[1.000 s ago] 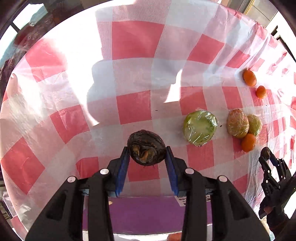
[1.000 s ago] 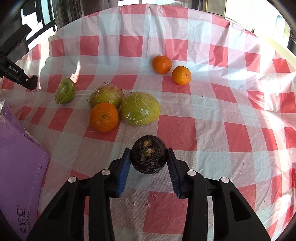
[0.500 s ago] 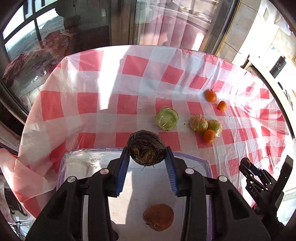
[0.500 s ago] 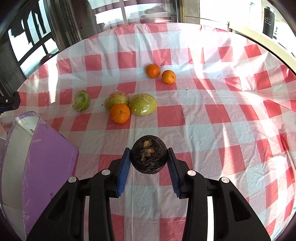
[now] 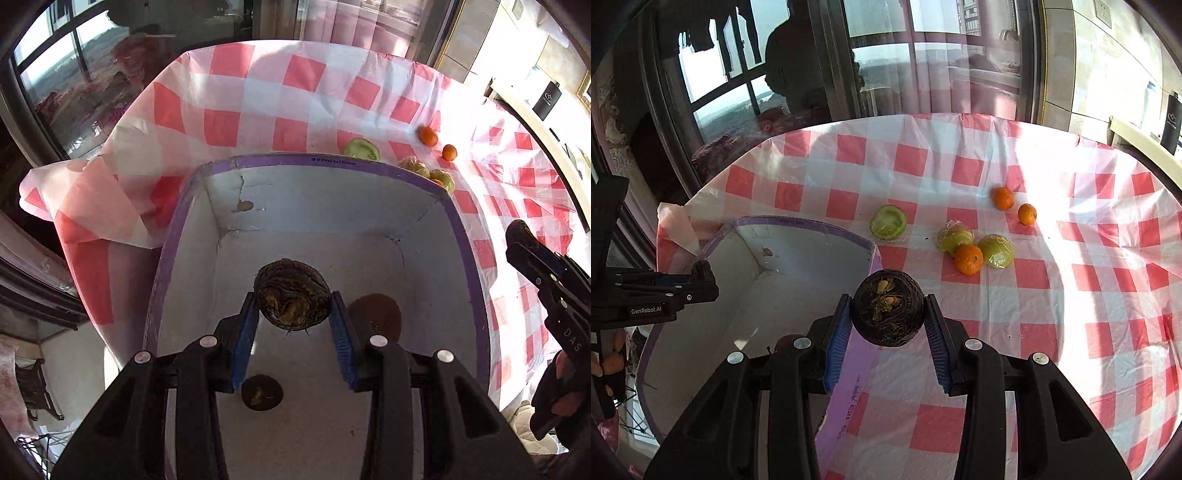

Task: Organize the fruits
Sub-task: 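Lower both mangosteens into the white box and open both tools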

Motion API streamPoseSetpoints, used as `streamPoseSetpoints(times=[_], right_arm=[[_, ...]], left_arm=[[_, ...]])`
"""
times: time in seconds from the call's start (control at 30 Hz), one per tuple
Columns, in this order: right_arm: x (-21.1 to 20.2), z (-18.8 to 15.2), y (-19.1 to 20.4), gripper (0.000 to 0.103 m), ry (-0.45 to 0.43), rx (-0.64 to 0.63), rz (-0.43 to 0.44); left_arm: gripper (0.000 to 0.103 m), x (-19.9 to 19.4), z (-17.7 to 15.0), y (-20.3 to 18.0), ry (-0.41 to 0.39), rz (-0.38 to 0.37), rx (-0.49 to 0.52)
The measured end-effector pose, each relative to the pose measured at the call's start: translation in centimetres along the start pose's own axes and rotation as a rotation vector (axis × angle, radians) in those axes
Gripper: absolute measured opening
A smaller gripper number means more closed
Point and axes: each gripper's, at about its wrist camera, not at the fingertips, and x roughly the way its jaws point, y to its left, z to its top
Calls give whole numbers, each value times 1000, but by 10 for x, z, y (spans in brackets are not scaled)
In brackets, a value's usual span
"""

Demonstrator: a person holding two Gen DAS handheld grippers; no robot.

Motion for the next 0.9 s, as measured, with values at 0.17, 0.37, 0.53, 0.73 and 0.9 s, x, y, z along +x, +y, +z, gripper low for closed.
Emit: streamPoseSetpoints(times=[0.17,0.37,0.53,0.73,0.9], right_arm=[[1,-2,55,39,27,-167,62],[25,-34,105,39,222,-401,94],[46,-61,124,39,384,-512,119],[69,-82,131,39,539,-538,138],[77,-92,135,39,606,-553,145]], left_arm=[[39,8,-19,4,35,20,23],[39,31,-32,11,102,68,24],[39,49,-39,8,161,110,51],[39,71,-42,8,241,150,58],[40,84,-45,10,273,166,67]])
